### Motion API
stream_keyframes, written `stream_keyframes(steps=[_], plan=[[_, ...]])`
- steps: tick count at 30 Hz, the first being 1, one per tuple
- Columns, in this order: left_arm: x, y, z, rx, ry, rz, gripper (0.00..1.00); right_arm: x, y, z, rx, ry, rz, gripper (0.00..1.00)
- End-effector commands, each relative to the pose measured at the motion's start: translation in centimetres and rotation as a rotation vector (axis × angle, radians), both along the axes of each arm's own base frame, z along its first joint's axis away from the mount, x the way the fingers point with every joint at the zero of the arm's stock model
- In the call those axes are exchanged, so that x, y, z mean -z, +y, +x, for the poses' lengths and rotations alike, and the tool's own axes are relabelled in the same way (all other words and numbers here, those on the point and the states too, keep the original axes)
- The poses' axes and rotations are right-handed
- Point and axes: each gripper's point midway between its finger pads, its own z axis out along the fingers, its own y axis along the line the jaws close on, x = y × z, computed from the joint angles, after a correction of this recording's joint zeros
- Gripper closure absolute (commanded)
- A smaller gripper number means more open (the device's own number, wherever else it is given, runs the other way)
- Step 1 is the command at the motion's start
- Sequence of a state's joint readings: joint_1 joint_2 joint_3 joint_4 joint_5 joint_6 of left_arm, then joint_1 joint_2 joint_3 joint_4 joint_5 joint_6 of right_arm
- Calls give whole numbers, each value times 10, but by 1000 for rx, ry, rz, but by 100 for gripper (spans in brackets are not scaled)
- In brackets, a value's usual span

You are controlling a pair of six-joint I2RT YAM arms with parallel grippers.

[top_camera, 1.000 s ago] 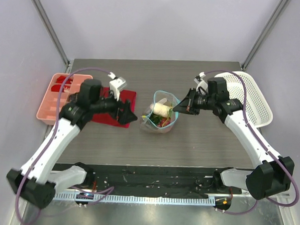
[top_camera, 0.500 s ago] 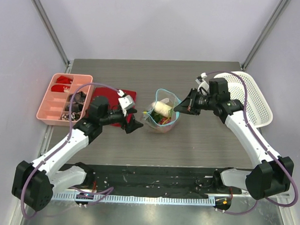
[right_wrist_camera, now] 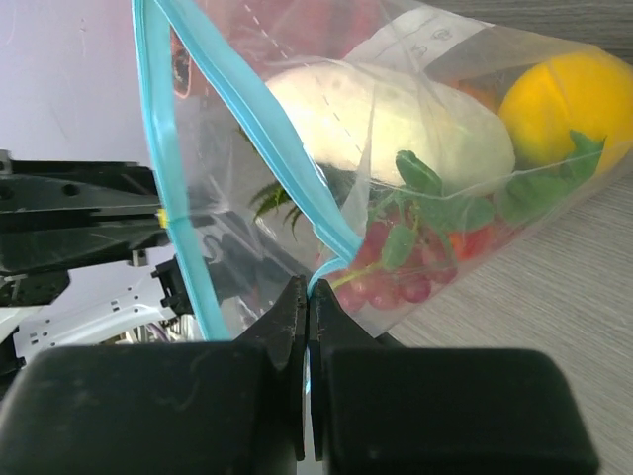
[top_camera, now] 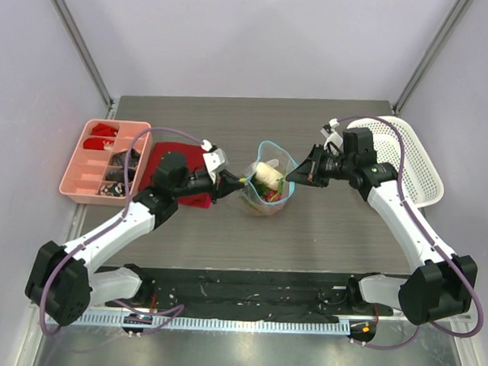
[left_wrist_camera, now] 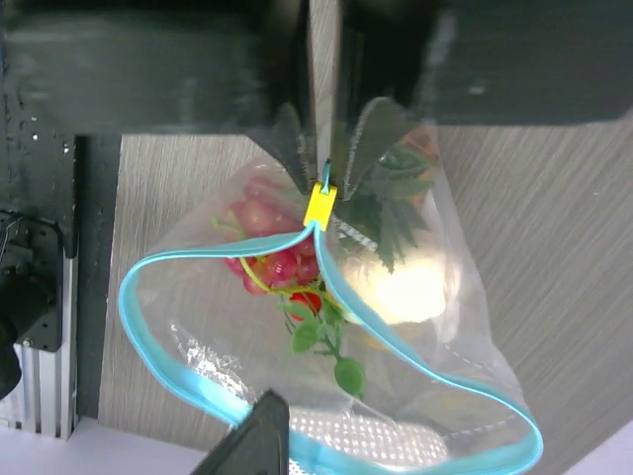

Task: Place the food in the zip-top bag and seal the zipper
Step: Zip the zipper food storage bag at the center of the board.

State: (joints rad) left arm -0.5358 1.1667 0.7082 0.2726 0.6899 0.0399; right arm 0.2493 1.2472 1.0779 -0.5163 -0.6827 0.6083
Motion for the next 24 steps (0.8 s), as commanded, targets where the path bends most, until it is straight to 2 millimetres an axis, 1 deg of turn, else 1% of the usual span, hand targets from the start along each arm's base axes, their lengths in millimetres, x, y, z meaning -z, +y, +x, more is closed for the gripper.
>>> stream_keyframes(steps=[1, 3, 4, 5, 7, 8, 9, 10, 11, 12, 13, 14, 15, 16, 17, 19, 20, 21, 22, 23, 24], plan=[[-61, 2, -4, 18, -168, -44, 100, -7, -5, -1, -11, -61, -6, 99], [-66, 5, -7, 28, -197, -28, 100, -9, -6, 1, -12, -72, -10, 99], [-63, 6, -10, 39, -189, -9, 100, -9, -7, 2, -11, -76, -15, 99], [-66, 8, -11, 40, -216, -3, 100, -10, -9, 4, -6, -83, -21, 99], [-62, 10, -14, 45, -210, 18, 100, -10, -11, 5, -11, -109, -39, 99], [-59, 9, -19, 73, -207, 26, 100, -12, -11, 6, -19, -130, -48, 96], [-58, 9, -19, 88, -220, 38, 100, -13, -10, 3, -51, -140, -48, 89], [-55, 9, -21, 97, -214, 46, 100, -14, -11, 3, -99, -197, -74, 81], [-51, 9, -22, 107, -196, 58, 100, -21, -12, 2, -130, -231, -89, 59], [-49, 8, -21, 112, -196, 65, 100, -26, -12, -1, -164, -269, -102, 47], [-48, 7, -20, 117, -195, 67, 100, -29, -16, -2, -237, -377, -153, 28], [-44, 6, -22, 131, -181, 78, 100, -42, -18, -6, -275, -449, -176, 22], [-44, 6, -21, 132, -187, 79, 100, -48, -21, -7, -299, -518, -210, 17], [-45, 5, -21, 133, -187, 79, 100, -53, -25, -4, -330, -618, -264, 8], [-42, 6, -21, 133, -177, 85, 100, -66, -27, 0, -334, -703, -288, 5], [-47, 5, -19, 130, -185, 85, 100, -87, -25, -1, -348, -840, -308, 0], [-49, 5, -18, 129, -182, 86, 100, -100, -22, 4, -367, -958, -336, 0], [-48, 6, -19, 128, -171, 92, 100, -108, -9, -4, -415, -1028, -336, 0], [-48, 6, -18, 127, -170, 94, 100, -111, -5, -1, -430, -1092, -380, 0], [-51, 6, -18, 125, -171, 93, 100, -117, 4, -2, -486, -1205, -428, 0], [-51, 6, -18, 123, -167, 96, 100, -119, 11, -4, -523, -1268, -456, 0]])
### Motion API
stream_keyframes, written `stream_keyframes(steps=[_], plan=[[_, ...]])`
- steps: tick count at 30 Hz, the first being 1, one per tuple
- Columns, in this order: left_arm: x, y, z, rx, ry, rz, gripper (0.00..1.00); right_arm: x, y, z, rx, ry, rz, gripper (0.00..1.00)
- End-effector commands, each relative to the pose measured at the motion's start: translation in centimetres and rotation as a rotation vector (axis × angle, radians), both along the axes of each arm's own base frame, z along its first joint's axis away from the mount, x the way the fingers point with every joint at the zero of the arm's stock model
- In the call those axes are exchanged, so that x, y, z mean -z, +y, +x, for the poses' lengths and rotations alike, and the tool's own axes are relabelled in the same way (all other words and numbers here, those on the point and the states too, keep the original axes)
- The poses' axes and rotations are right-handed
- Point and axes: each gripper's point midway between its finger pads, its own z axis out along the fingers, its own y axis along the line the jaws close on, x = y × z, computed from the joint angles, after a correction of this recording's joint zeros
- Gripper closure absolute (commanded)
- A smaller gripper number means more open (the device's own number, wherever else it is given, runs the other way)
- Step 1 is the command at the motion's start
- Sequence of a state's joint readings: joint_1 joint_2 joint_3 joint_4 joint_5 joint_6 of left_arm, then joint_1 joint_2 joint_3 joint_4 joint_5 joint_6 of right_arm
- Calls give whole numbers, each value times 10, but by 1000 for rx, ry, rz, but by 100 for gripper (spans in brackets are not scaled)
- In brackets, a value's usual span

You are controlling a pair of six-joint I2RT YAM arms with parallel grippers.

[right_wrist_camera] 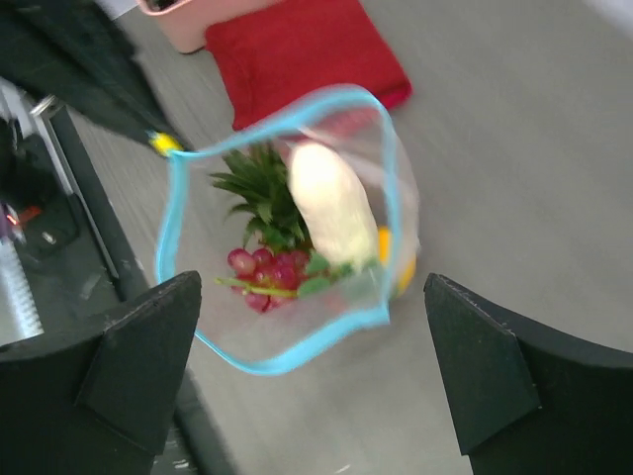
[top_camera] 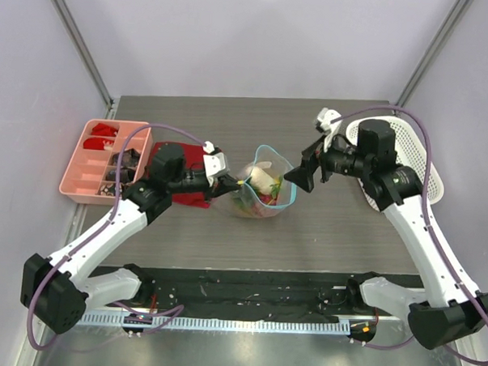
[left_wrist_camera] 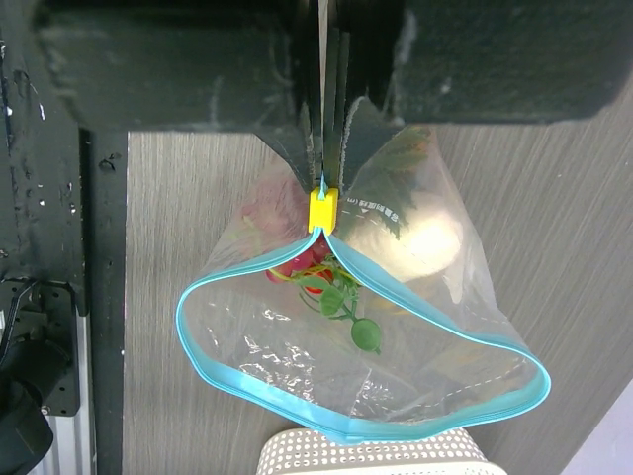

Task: Place the food in the zip-top bag and seal the zipper
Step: Zip the zipper food storage bag at the center of the board.

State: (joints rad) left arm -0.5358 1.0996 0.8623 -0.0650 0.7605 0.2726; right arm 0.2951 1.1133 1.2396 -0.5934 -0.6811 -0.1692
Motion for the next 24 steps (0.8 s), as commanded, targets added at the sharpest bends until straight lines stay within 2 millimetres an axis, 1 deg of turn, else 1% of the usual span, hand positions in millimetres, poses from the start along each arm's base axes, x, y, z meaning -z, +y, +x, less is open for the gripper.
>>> stream_keyframes(steps=[1, 3, 4, 6, 7, 9, 11, 13, 14, 16, 17, 19, 20, 21, 23, 24], plan=[[-25, -2, 1, 15, -57, -18, 100, -43, 40, -6, -225, -500, -149, 0], [-26, 0, 0, 10, -54, -11, 100, -46, 54, -10, -295, -602, -180, 0], [-28, 1, 0, 6, -61, -11, 100, -44, 70, -17, -350, -622, -184, 0], [-28, 2, 0, 3, -69, -2, 100, -41, 82, -18, -397, -685, -222, 0], [-26, 2, 0, 5, -65, 5, 100, -33, 90, -20, -431, -699, -235, 0], [-28, 3, 0, 4, -67, 6, 100, -29, 99, -18, -465, -780, -271, 0], [-29, 3, 0, 3, -69, 8, 100, -16, 110, -17, -506, -808, -298, 0], [-29, 3, 1, -2, -68, 11, 100, -11, 116, -17, -539, -841, -319, 1], [-29, 4, 2, -5, -70, 14, 100, -5, 120, -16, -558, -842, -330, 1], [-29, 4, 2, -4, -68, 17, 100, -1, 124, -15, -582, -863, -346, 4], [-29, 4, 2, -8, -69, 19, 100, 7, 127, -16, -599, -850, -359, 6], [-29, 5, 2, -11, -69, 20, 100, 11, 128, -14, -613, -846, -375, 12], [-29, 5, 3, -11, -69, 21, 100, 17, 128, -14, -621, -830, -386, 17], [-28, 5, 3, -15, -65, 24, 100, 22, 128, -12, -628, -819, -396, 30], [-30, 5, 3, -15, -70, 24, 100, 29, 126, -9, -626, -811, -427, 40], [-30, 6, 3, -19, -73, 24, 100, 33, 126, -8, -628, -807, -437, 49]])
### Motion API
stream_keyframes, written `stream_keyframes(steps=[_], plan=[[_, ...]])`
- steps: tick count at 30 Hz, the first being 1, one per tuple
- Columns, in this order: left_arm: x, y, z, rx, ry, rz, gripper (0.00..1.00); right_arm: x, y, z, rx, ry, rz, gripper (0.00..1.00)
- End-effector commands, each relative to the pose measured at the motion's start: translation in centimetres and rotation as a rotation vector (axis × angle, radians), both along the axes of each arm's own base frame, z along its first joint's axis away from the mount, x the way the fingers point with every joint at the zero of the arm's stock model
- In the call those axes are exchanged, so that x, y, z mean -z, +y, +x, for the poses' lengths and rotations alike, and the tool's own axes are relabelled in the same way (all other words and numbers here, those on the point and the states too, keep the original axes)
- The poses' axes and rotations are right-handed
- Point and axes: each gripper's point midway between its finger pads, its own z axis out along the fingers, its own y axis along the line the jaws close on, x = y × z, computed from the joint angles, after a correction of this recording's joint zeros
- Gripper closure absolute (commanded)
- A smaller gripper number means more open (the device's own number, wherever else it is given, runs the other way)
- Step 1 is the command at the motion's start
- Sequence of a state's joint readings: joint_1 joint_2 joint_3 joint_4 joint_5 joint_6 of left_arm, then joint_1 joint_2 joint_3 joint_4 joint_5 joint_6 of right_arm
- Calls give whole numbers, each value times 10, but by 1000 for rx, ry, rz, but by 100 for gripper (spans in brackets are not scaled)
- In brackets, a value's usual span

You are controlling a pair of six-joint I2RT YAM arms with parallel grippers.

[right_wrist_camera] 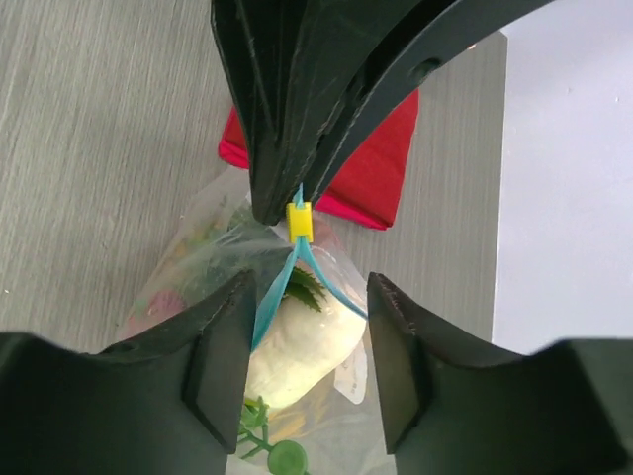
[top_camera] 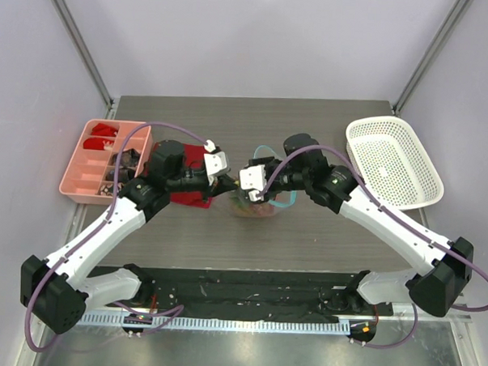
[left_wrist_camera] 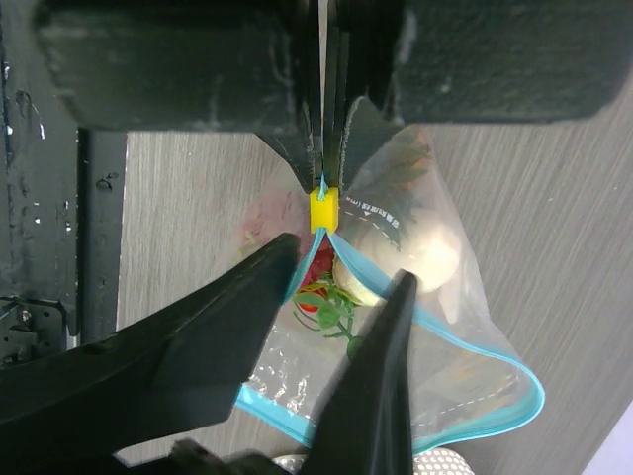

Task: Place the food in the zip-top bag and seal the zipper
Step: Zip the zipper food storage bag at the center of the board.

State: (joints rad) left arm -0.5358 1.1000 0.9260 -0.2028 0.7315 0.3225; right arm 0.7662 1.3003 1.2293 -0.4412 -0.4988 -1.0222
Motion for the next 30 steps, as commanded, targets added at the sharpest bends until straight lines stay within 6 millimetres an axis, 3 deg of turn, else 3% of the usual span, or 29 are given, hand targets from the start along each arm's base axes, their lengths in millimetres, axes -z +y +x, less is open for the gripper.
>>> stream_keyframes(steps=[1, 6, 10, 12, 14, 17, 22, 24, 28, 29, 30], plan=[[-30, 0, 4, -5, -89, -37, 100, -2, 0, 10, 7, -74, -28, 54], [-29, 1, 1, -1, -93, -36, 100, -2, 1, 14, 39, -57, -24, 99], [-19, 5, 11, -64, -109, -31, 83, -6, 1, 17, 66, -45, 4, 99], [-21, 8, 15, -105, -129, -54, 68, -3, 0, 14, 64, -39, 9, 99], [-18, 10, 17, -122, -150, -69, 55, -12, 1, 12, 65, -55, 58, 99], [-13, 10, 22, -145, -155, -77, 47, -16, 1, 9, 70, -43, 85, 99], [-15, 2, 24, -115, -144, -104, 49, -24, 4, 6, 69, -21, 125, 99], [-13, -2, 27, -104, -136, -99, 55, -27, 5, 4, 59, -21, 140, 99], [-16, -5, 29, -96, -143, -105, 75, -25, 4, 1, 52, -23, 144, 99], [-15, -6, 28, -87, -138, -104, 89, -25, 3, 2, 55, -22, 144, 99], [-13, -6, 25, -72, -130, -98, 95, -26, 3, 2, 56, -24, 146, 99]])
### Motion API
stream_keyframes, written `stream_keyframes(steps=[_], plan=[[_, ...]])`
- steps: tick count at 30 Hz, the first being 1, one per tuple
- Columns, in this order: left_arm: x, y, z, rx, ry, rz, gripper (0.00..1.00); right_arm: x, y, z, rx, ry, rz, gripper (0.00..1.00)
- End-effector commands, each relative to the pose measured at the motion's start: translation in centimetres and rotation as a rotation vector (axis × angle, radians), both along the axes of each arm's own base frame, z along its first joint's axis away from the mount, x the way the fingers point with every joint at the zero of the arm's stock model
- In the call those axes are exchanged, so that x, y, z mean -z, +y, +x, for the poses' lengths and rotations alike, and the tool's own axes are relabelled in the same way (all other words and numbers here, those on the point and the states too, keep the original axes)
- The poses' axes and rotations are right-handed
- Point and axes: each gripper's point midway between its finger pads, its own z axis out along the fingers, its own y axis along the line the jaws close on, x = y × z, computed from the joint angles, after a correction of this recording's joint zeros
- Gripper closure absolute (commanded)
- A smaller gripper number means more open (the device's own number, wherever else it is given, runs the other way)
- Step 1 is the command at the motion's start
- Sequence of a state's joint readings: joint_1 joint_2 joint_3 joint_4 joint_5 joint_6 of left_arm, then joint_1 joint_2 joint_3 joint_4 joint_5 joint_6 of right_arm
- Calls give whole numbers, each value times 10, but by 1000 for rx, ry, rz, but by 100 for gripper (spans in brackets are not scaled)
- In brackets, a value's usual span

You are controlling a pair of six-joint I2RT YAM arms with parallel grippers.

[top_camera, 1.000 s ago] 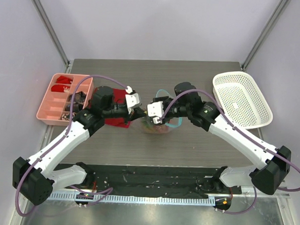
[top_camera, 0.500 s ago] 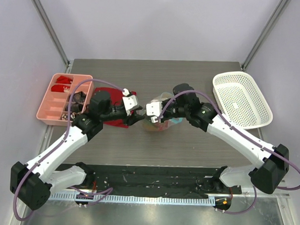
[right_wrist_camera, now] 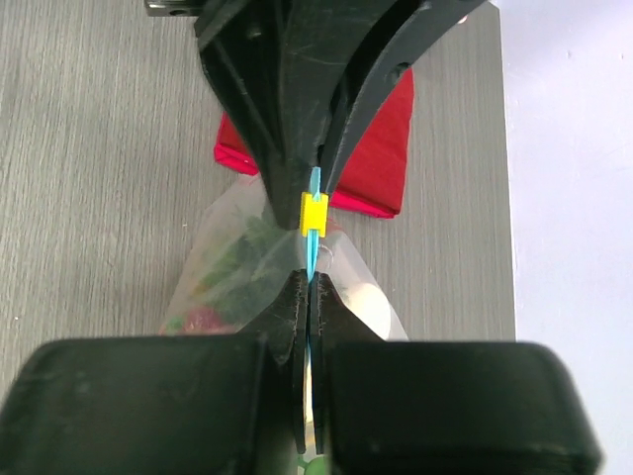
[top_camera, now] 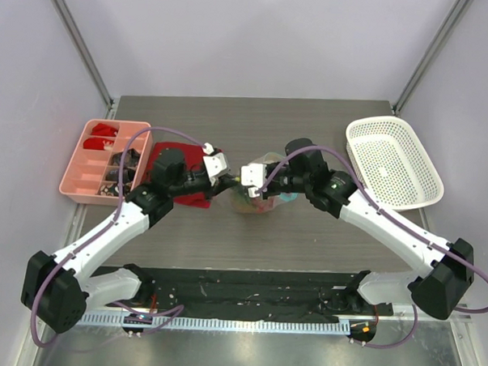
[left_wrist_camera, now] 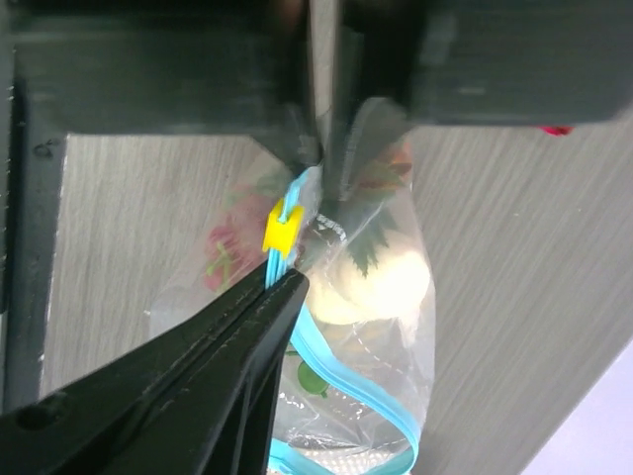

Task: Place the food in the zip-top bag and seal the zipper
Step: Zip the zipper food storage bag at the center of the board.

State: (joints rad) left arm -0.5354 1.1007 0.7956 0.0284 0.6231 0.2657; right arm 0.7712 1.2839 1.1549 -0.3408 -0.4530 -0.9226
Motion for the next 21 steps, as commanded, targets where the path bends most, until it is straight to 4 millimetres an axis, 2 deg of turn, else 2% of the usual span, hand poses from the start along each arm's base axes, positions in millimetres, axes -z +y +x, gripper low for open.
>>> stream_keyframes(steps=[1, 2, 3, 4, 5, 7, 12, 16, 21], plan=[[-30, -8, 1, 47, -80, -48, 100, -36, 3, -2, -11, -76, 102, 99], [-30, -7, 0, 46, -80, -46, 100, -36, 3, -2, -8, -74, 100, 93], [-30, -6, -1, 47, -84, -44, 100, -38, 3, -1, -5, -78, 104, 82], [-32, -6, -3, 53, -92, -47, 100, -40, 3, -1, -4, -77, 107, 68], [-33, -5, -5, 56, -94, -48, 100, -41, 3, -2, -8, -71, 113, 43], [-34, -5, -6, 60, -87, -49, 100, -48, 6, -6, -18, -45, 135, 32], [-37, -6, -8, 70, -92, -48, 100, -58, 17, -12, -69, 1, 165, 35], [-38, -6, -6, 64, -91, -47, 100, -59, 25, -10, -77, 39, 172, 44], [-41, -7, -6, 66, -98, -50, 100, -51, 28, -11, -89, 70, 158, 47]])
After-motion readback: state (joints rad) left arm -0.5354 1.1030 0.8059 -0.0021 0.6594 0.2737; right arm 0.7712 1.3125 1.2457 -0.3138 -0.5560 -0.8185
